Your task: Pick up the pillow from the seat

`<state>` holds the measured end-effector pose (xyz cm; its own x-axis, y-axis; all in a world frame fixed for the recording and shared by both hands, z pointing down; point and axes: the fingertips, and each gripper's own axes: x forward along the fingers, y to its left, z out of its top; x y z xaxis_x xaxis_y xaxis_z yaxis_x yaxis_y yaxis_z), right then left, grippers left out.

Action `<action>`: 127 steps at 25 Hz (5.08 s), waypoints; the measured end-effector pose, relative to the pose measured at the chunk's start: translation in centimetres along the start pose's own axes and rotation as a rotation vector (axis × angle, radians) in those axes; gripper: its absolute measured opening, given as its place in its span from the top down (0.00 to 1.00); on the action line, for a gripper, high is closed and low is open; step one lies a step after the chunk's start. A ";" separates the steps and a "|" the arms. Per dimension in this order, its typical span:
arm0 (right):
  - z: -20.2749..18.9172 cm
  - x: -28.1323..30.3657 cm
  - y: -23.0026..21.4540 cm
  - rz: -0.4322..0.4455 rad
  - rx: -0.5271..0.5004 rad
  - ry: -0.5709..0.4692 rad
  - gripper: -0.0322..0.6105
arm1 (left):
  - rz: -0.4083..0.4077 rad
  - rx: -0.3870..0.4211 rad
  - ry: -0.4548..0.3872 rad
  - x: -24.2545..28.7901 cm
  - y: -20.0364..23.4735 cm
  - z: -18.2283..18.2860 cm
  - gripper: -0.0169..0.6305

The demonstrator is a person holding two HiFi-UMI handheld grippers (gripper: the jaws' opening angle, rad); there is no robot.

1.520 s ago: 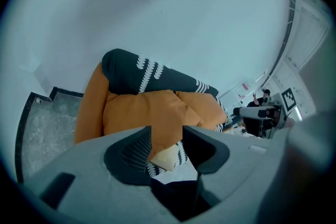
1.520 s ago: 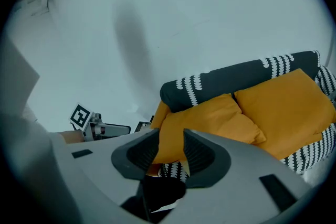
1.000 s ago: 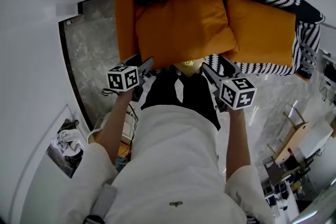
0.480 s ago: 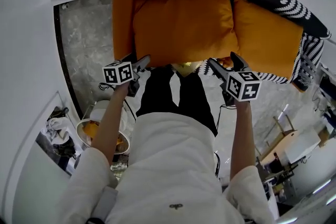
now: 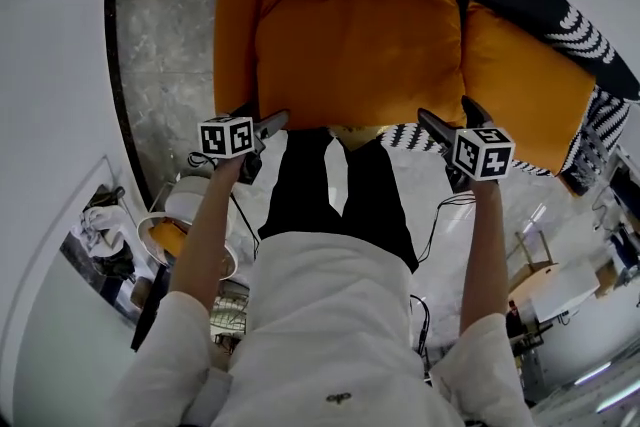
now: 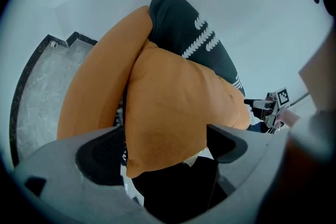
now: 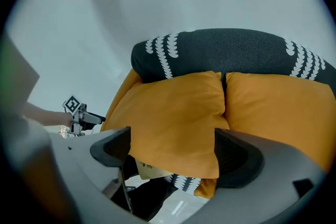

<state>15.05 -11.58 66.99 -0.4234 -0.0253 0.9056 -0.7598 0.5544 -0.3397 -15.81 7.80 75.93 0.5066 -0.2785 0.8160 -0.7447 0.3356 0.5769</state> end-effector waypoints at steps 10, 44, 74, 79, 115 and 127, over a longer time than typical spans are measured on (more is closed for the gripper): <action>-1.0 3.1 -4.5 0.046 0.039 0.104 0.25 | -0.052 -0.057 0.035 2.5 1.0 -0.8 0.16; -3.3 9.4 -7.9 0.108 0.136 0.254 0.19 | -0.185 -0.071 0.152 7.0 0.5 -0.5 0.12; -2.4 5.7 -4.2 -0.152 0.051 0.156 0.75 | -0.105 0.142 0.062 3.4 -4.2 2.7 0.66; -1.8 3.7 -3.3 -0.179 0.064 0.107 0.75 | -0.093 0.170 0.046 1.8 -5.0 3.3 0.68; -5.5 -12.8 9.4 -0.264 0.225 -0.267 0.74 | -0.083 0.502 -0.145 -16.7 -11.5 2.7 0.68; -9.3 -18.7 9.5 -0.370 0.363 -0.418 0.74 | -0.173 0.701 -0.158 -17.5 -17.6 4.8 0.67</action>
<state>20.32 1.93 49.21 -0.2028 -0.5214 0.8289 -0.9788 0.1336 -0.1554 -13.63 2.43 51.27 0.6126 -0.4194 0.6699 -0.7896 -0.3640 0.4941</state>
